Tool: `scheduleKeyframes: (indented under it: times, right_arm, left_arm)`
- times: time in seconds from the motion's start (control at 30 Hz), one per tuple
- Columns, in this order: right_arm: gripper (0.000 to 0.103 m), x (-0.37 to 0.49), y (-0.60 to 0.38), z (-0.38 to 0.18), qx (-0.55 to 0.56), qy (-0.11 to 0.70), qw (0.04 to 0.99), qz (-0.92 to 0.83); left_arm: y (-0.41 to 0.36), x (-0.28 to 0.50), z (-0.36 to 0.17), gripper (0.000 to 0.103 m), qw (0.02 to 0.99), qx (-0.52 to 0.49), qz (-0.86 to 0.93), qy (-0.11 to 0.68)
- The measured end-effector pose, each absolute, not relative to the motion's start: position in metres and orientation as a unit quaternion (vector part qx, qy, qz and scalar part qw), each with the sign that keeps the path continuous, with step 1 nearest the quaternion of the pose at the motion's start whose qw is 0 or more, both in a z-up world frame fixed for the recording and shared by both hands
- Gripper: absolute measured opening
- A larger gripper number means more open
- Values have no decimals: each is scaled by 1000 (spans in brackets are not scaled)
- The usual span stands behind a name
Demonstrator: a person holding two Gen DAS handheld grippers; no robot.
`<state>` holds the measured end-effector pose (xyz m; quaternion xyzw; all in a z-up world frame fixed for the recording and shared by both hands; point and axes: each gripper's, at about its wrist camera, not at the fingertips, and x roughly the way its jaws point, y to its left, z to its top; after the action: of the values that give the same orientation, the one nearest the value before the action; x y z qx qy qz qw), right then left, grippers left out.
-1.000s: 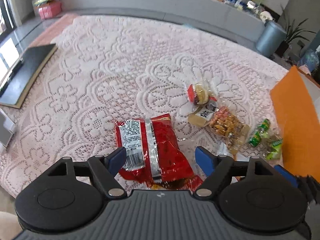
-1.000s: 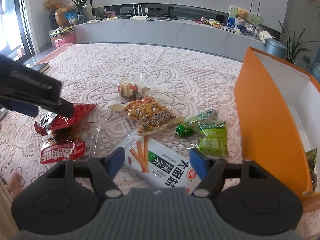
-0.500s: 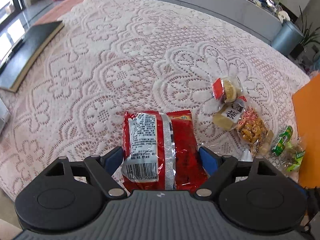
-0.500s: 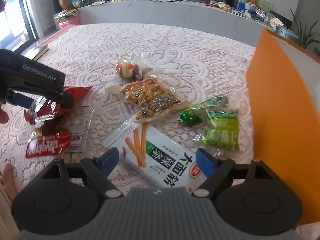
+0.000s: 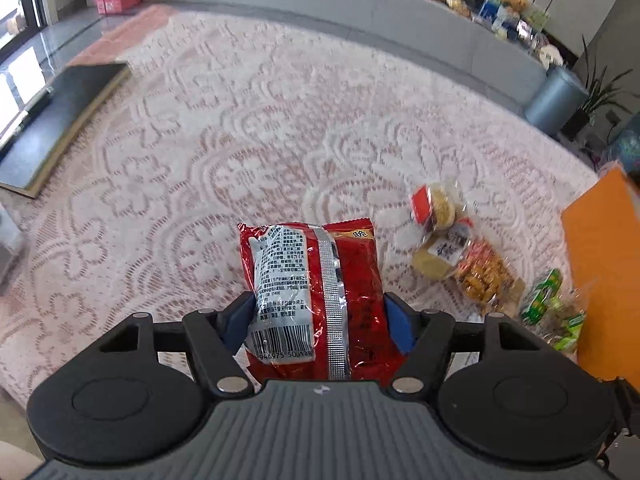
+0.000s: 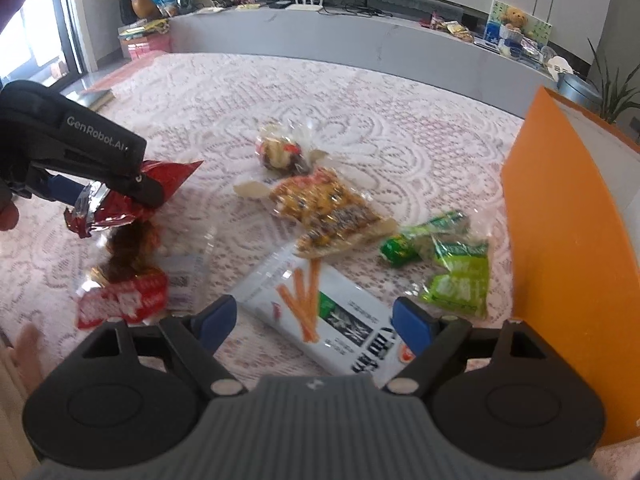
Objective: Organize snacks
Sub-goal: 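Grasp the red chip bag with the left tool while the right tool grasps the meat packet, then carry both packets over the orange box and open both tools to release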
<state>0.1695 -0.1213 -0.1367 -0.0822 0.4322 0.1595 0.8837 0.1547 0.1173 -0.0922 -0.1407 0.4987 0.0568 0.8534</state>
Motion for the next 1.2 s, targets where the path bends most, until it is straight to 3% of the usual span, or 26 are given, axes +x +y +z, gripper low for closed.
scheduleKeyframes:
  times: [0.3, 0.8, 0.97, 1.03, 1.2]
  right_arm:
    - [84, 161, -87, -114, -65, 421, 878, 219]
    - [84, 146, -4, -136, -158, 407, 858, 270]
    - [81, 144, 5, -147, -193, 402, 856, 261]
    - [71, 142, 8, -152, -211, 398, 856, 254]
    - [68, 136, 12, -157, -245, 377, 858, 247]
  left_arm:
    - [140, 118, -58, 78, 868, -156, 75, 465]
    - [170, 92, -49, 78, 876, -198, 96, 428]
    - [174, 91, -52, 78, 875, -205, 95, 429]
    - [176, 90, -53, 78, 874, -206, 94, 429]
    - [178, 89, -54, 78, 874, -208, 97, 428]
